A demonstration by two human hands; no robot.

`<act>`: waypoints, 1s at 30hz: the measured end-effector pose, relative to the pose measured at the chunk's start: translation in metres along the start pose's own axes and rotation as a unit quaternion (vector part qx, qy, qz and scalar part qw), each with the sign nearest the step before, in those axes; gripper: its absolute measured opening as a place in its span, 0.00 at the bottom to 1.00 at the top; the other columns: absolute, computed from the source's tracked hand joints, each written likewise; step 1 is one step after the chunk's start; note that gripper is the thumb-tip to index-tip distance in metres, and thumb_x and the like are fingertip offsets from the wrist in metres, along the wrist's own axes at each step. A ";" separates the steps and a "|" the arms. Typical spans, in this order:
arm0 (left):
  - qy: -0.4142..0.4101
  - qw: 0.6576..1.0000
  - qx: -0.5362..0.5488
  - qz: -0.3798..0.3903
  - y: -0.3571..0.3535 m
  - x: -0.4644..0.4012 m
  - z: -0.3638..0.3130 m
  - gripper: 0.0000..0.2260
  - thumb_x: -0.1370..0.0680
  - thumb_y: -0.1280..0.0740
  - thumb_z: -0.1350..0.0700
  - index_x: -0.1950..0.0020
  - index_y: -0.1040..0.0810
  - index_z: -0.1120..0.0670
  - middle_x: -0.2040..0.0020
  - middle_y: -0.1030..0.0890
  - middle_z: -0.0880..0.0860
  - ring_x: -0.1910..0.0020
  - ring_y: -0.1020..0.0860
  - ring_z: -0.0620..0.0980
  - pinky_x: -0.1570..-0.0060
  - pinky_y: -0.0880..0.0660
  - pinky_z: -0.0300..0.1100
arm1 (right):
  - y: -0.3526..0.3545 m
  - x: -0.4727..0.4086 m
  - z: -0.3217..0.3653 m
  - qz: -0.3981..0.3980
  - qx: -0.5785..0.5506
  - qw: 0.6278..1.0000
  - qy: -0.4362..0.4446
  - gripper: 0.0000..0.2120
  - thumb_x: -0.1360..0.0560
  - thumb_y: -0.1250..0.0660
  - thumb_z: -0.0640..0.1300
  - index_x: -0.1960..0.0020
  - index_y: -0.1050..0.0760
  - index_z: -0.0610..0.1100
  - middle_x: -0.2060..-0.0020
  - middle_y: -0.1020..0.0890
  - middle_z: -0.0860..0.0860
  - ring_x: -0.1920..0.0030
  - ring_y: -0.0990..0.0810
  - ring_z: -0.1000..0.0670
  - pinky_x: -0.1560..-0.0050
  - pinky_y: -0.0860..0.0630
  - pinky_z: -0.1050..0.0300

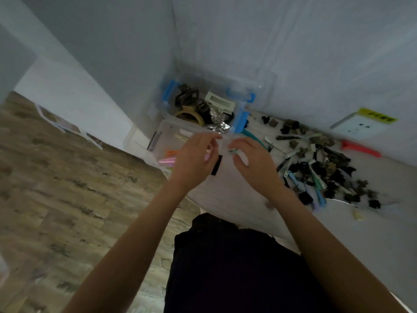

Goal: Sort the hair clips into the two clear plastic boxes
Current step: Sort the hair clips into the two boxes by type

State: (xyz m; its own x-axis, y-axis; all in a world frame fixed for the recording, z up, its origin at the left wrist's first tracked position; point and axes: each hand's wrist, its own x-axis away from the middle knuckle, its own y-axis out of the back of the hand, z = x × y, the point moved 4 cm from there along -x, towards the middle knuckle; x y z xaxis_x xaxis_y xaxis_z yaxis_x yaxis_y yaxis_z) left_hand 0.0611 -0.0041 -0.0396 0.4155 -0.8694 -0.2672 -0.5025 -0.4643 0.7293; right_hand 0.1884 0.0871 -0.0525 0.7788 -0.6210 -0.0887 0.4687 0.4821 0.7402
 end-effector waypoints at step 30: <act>0.004 0.956 -0.158 0.247 -0.150 -0.016 -0.068 0.13 0.18 0.46 0.56 0.37 0.31 0.58 0.51 0.23 0.60 0.52 0.26 0.58 0.58 0.28 0.50 | 0.057 0.093 -0.165 0.007 0.262 0.909 -0.324 0.14 0.27 0.36 0.47 0.45 0.26 0.40 0.48 0.25 0.39 0.46 0.28 0.38 0.44 0.33 0.46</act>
State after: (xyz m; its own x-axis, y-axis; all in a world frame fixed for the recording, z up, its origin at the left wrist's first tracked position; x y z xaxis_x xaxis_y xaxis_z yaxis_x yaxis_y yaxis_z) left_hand 0.1811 0.0907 -0.1020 0.1934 -0.9677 0.1620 -0.3859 0.0768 0.9194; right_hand 0.3567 0.1584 -0.1281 0.2947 -0.9324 0.2094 0.0654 0.2383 0.9690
